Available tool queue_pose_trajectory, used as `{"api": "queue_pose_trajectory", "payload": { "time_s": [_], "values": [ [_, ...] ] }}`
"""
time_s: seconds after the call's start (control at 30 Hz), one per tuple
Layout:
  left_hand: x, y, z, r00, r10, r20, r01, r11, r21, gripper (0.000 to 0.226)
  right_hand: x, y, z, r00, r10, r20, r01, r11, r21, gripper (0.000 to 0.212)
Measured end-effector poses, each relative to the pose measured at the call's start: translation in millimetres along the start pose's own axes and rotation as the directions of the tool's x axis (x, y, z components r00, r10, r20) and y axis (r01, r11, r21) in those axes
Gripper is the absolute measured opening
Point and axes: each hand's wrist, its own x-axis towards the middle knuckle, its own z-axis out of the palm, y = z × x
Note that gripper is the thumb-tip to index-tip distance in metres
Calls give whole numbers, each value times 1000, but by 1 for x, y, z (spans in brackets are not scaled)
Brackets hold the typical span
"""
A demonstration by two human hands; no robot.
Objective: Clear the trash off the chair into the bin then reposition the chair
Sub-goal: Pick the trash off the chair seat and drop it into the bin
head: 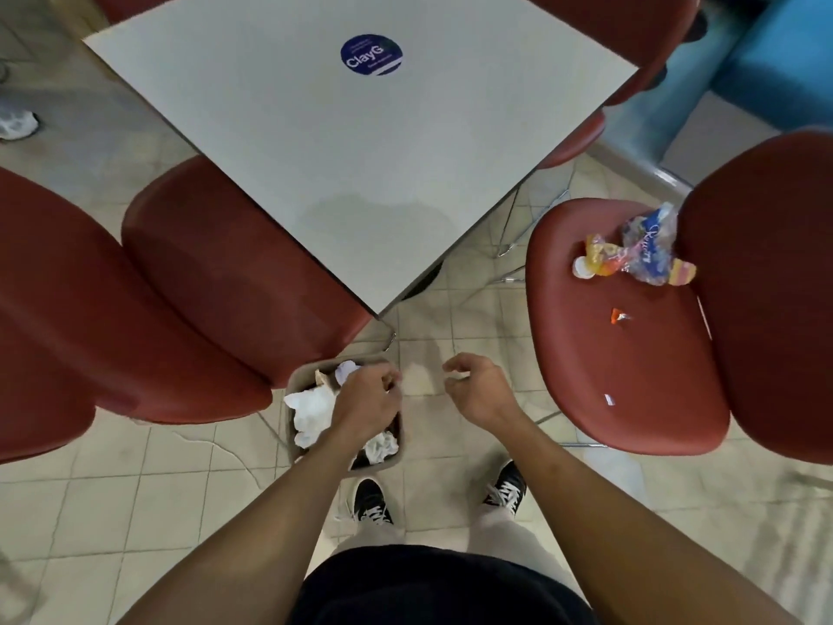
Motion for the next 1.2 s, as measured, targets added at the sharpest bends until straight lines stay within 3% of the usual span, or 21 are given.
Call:
{"api": "queue_pose_trajectory", "payload": {
  "time_s": [0.3, 0.57, 0.9, 1.2],
  "values": [
    [25, 120, 78, 994, 89, 62, -92, 995, 40, 26, 22, 85, -128, 995, 2, -99, 1, 999, 35, 28],
    [53, 210, 145, 996, 55, 68, -62, 992, 108, 22, 40, 150, -220, 983, 46, -176, -48, 999, -7, 34],
    [121, 288, 186, 960, 224, 168, -247, 960, 133, 24, 102, 183, -277, 969, 127, -211, -112, 990, 82, 41],
    [237, 319, 228, 946, 179, 271, -242, 945, 221, 32, 194, 206, -299, 941, 261, -214, -243, 964, 108, 45]
  ]
}}
